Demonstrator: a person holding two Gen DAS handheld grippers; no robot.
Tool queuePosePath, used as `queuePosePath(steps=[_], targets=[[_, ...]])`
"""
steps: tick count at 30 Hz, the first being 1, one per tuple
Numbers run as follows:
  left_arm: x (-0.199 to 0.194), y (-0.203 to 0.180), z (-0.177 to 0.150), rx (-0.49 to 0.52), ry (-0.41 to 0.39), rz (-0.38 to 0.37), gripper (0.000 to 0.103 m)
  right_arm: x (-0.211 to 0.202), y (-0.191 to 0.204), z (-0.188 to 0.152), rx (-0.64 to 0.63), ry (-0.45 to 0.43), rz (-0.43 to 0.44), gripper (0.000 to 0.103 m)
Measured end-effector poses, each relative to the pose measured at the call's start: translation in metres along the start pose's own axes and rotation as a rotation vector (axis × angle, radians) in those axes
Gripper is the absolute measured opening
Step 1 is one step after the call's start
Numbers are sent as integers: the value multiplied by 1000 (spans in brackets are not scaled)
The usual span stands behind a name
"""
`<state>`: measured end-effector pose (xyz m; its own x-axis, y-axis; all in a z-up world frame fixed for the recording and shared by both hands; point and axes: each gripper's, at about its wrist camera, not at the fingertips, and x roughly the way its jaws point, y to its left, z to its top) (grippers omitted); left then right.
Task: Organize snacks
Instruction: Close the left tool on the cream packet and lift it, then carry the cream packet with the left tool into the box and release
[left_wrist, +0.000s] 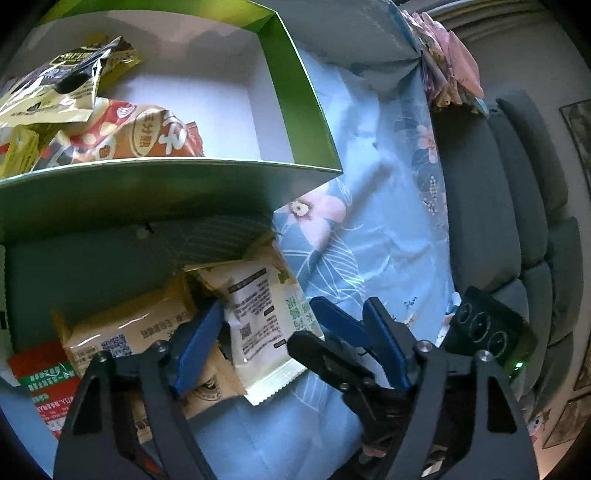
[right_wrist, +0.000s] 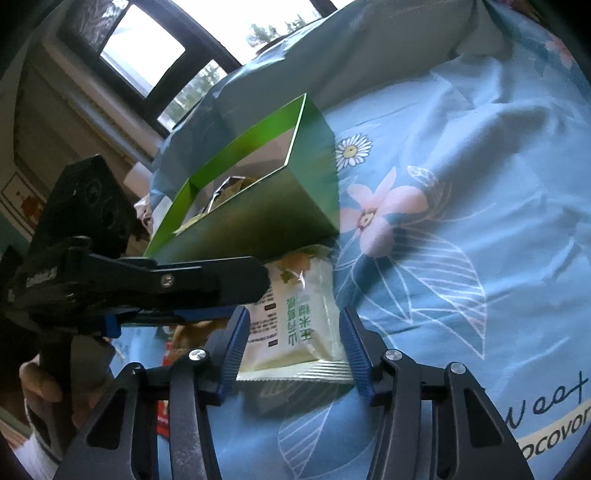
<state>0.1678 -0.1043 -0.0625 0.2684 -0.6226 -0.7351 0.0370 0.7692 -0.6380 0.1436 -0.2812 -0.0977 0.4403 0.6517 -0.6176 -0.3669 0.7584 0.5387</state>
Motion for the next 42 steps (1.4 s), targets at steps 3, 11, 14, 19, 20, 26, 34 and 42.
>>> queuePosePath(steps=[3,11,14,19,20,26,34,42], targets=[[0,5,2,-14,-1,13,60,4,1,-3,-11,19,-18,44],[9,10,3,20,24,86,22,8,3,-4,-44,31,-75,32],[9,8,1,44,19,92,21,8,5,-5,-53,30,-87,30],[8,4,-6,86,-14,77,21,5,13,-9,-86,26,-80,20],[7,3,-7,88,-18,74,21,4,15,-10,-96,24,-76,17],[-9,2,-17,116,-74,46,21,-6,26,-12,-133,-2,-65,15],[-38,-18,-29,225,-203,-3,21,-29,58,-10,-231,-96,-87,15],[-53,-26,-25,280,-264,-36,22,-42,77,-1,-279,-171,-122,15]])
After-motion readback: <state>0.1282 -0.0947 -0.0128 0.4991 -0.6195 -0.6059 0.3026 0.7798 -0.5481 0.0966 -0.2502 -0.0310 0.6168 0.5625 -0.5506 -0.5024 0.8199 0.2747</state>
